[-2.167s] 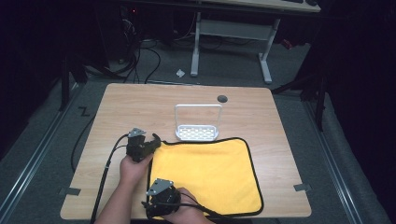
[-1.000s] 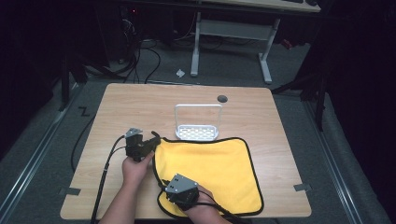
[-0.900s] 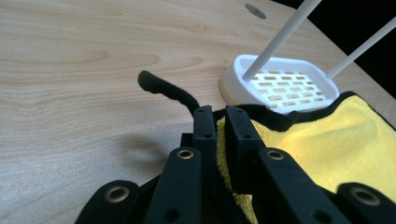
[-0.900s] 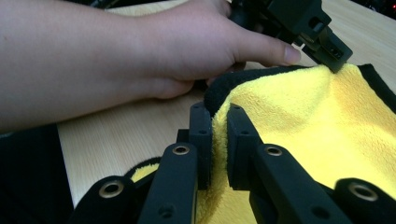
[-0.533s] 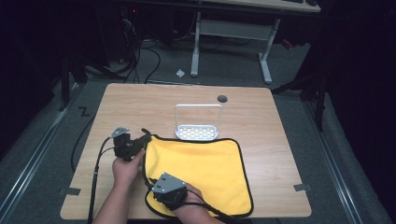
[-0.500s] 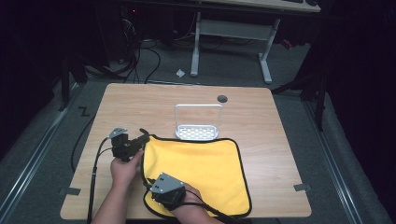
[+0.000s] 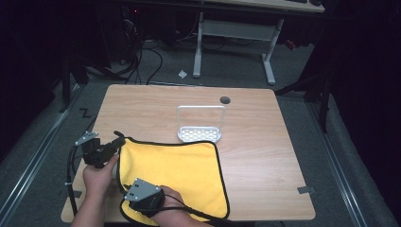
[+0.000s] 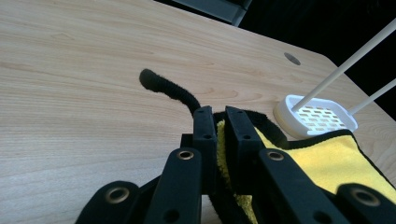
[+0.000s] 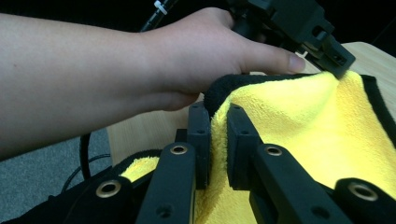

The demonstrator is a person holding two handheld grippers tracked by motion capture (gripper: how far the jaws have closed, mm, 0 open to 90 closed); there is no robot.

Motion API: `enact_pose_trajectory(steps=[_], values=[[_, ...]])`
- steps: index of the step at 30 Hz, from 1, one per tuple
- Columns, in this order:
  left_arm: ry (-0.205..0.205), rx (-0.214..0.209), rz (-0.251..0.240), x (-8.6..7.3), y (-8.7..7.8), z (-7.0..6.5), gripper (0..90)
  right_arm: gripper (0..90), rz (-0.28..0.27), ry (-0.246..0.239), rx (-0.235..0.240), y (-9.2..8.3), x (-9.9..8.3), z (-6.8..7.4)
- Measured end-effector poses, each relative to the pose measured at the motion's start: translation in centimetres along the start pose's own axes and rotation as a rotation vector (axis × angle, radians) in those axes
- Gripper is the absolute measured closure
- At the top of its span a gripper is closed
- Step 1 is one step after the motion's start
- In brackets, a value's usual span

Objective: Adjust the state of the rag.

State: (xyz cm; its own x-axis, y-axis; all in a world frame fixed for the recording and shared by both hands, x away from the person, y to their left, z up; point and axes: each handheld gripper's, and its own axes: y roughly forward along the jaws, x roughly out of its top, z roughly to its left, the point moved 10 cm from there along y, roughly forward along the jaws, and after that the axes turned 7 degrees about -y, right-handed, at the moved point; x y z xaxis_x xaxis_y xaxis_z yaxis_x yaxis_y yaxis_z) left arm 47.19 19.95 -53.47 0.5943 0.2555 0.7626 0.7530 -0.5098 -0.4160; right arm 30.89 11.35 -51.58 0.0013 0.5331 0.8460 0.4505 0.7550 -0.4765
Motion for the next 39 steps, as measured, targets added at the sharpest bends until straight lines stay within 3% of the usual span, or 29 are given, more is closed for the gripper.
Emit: enact_pose_trajectory(steps=[5, 16, 29, 39], values=[[-0.002, 0.013, 0.031, -0.7, 1.2, -1.0, 83.5, 82.5, 0.013, -0.004, -0.024, -1.1, -0.8, -0.8], [0.032, 0.053, 0.036, -2.1, 5.1, -5.9, 83.5, 82.5, 0.045, 0.052, -0.088, -5.5, -5.8, -3.7], [0.116, -0.03, 0.077, -3.4, 8.8, -13.6, 83.2, 82.4, 0.08, 0.136, -0.174, -11.5, -10.9, -7.0], [0.165, -0.089, 0.154, -5.7, 12.1, -17.7, 82.3, 81.8, 0.155, 0.213, -0.225, -15.4, -16.0, -8.6]])
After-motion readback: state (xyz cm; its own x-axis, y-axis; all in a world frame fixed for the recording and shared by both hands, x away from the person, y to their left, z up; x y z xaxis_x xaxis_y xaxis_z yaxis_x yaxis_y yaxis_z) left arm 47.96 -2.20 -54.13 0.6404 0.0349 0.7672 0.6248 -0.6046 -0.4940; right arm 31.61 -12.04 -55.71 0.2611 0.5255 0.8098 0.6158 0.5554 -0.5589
